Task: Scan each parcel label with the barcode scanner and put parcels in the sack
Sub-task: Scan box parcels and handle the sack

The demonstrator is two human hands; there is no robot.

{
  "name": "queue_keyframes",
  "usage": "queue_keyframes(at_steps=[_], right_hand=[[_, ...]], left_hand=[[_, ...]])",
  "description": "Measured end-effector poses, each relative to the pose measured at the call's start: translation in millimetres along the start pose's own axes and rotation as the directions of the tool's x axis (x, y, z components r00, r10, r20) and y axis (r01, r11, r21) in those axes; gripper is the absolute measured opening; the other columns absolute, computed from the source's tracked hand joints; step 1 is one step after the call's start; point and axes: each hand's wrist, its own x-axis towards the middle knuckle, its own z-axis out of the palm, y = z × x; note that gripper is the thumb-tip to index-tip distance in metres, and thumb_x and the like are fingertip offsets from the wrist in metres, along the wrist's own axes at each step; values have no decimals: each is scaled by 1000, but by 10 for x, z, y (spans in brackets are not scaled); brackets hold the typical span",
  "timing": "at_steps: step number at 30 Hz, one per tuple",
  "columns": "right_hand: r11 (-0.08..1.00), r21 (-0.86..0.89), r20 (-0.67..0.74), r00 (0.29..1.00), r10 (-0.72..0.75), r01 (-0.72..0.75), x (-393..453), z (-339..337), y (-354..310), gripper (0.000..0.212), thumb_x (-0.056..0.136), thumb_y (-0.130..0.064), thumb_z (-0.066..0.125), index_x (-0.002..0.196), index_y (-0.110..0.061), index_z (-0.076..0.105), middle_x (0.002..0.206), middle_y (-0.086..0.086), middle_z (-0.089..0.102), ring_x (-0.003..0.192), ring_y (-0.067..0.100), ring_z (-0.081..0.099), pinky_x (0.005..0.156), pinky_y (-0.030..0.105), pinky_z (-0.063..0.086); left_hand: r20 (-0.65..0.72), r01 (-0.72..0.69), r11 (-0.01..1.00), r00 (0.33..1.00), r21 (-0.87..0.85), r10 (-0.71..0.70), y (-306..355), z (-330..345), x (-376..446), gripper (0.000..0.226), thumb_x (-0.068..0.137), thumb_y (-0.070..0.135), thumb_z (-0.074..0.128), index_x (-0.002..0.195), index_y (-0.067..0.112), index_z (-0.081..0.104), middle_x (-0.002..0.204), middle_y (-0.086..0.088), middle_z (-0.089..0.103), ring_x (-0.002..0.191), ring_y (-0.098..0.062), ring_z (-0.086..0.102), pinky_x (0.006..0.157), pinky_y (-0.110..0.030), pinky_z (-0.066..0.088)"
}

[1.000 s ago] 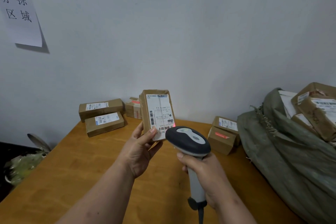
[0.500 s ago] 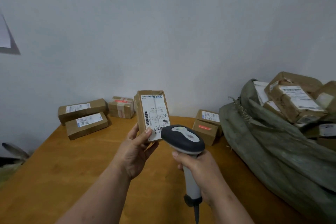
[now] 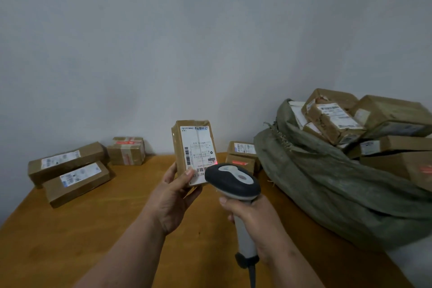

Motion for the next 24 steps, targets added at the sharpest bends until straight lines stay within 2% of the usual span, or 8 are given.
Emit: queue_keyframes(at_steps=[4,8,11,14,17,20,22,24], right_hand=[[1000,11,-69,998,6,-5,-33,-16,6,30,83,-27,77,104,-38,58,101,-7,67,89,12,63,70,25,43],[1000,12,-111,994,-4,6,-80,-74,32,32,82,-27,77,108,-35,59,101,-5,68,88,13,63,72,25,45],[1000,-18,-115,993,-16,14,-100,-107,56,29,82,-25,78,105,-33,62,97,-2,69,87,15,63,79,29,50],[998,-38,-83,996,-44,41,-116,-103,56,30,82,-22,77,108,-31,65,94,-4,69,88,12,62,81,26,50],[997,-49,-60,996,-68,66,-120,-78,59,39,82,-22,78,119,-26,65,91,-13,66,91,7,59,83,22,48],[995,-56,-49,995,-88,85,-123,-54,49,39,82,-21,78,119,-25,66,82,-16,64,88,3,58,80,19,47],[994,-57,-58,994,-94,91,-121,-46,40,36,82,-20,78,115,-26,66,78,-16,64,88,4,59,78,17,46],[994,-58,-61,993,-98,94,-125,-35,30,34,82,-21,78,112,-29,65,82,-14,64,91,7,60,79,19,47]], left_hand=[[16,36,998,999,42,-37,-8,-12,57,65,75,14,71,137,20,52,110,-9,75,107,-27,67,86,-39,55],[-31,28,976,999,215,-22,-40,-45,119,64,72,26,76,129,16,48,97,-9,77,99,-26,70,86,-40,53],[-38,-15,945,999,326,29,0,-31,159,45,82,33,73,122,18,57,87,-4,77,94,-24,68,86,-38,50],[-52,-60,908,995,415,90,66,6,200,31,89,43,66,110,20,68,85,-6,75,93,-29,67,88,-43,53],[-48,-90,862,990,499,132,135,55,189,37,92,54,57,102,22,72,84,-8,75,91,-30,68,93,-46,52],[-57,-112,836,984,537,169,192,103,162,42,92,58,52,99,20,71,74,-5,73,77,-20,68,77,-34,53],[-61,-122,827,981,549,185,221,129,142,41,94,56,50,98,20,70,71,-2,72,69,-12,66,63,-24,47],[-52,-127,811,980,571,190,238,133,130,41,95,55,49,99,20,70,69,0,70,63,-8,64,56,-19,43]])
